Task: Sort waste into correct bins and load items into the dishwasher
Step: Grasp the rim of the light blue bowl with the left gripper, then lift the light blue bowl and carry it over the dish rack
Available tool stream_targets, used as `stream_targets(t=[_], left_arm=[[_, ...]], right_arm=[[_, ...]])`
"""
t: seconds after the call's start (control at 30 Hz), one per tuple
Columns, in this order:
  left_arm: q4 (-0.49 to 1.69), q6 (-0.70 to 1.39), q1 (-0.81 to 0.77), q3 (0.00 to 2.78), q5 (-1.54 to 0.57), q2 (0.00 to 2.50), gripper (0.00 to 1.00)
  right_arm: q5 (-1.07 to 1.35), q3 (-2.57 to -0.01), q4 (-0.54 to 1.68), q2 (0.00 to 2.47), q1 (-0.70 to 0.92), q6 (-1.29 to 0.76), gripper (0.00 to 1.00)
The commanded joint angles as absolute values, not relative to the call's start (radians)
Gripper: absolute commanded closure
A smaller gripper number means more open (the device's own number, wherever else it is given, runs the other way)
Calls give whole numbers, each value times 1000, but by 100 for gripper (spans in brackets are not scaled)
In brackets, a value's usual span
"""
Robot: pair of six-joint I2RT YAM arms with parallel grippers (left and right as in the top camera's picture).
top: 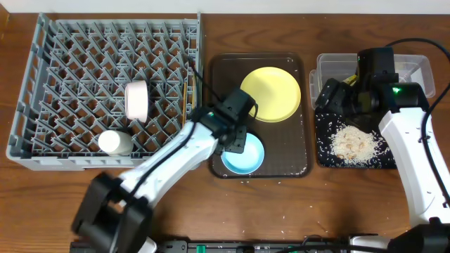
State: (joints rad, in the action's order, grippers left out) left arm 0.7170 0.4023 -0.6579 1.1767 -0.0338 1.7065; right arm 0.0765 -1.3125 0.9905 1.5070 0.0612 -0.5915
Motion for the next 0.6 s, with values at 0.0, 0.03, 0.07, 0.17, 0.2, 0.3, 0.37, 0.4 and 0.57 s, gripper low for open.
stream_targets(t=[0.0, 0.03, 0.07, 0.17, 0.2, 0.3, 0.37, 0.4, 0.57], left_arm=[[693, 370, -656, 1159, -10, 1802, 50], [686, 370, -656, 1159, -10, 1823, 50], [682, 370, -656, 1159, -11, 1838, 50], [680, 370, -656, 1159, -31, 1871, 59], [680, 370, -656, 1159, -38, 1871, 67], [680, 370, -656, 1167, -41, 1855, 81], [680, 370, -656, 1177, -42, 1833, 91], [683, 371, -656, 1184, -42, 1814, 92], [686, 350, -654, 1195, -41, 1711, 93]], right_arm=[[80, -1314, 992, 1491, 54, -598, 1], [80, -1314, 992, 1491, 54, -598, 1], [80, -1314, 992, 1491, 54, -598, 1], [80, -1314, 992, 1491, 54, -598, 1], [80, -1314, 992, 1491, 54, -598, 1], [80, -1314, 992, 1491, 54, -598, 1], [80, -1314, 992, 1491, 54, -598, 1], [80, -1314, 992, 1491, 54, -598, 1], [80, -1314, 992, 1491, 54, -598, 1]])
